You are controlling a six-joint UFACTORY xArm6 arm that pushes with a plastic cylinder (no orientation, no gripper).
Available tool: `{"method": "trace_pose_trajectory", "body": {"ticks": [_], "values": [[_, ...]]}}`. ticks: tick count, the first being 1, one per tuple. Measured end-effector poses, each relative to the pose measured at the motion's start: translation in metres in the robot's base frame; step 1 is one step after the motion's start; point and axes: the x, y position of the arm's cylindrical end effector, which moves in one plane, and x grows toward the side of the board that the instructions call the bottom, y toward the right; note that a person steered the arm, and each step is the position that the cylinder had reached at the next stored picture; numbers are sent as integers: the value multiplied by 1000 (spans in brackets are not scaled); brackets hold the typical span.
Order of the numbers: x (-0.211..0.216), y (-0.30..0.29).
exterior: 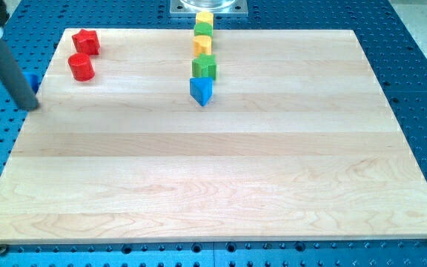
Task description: Move the red circle diagonal to the triangle
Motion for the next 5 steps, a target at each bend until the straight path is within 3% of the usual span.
{"method": "trace_pose_trajectory", "body": {"ticks": [2,3,4,5], "values": [[-75,35],[17,94],[58,120],[-2,57]]}}
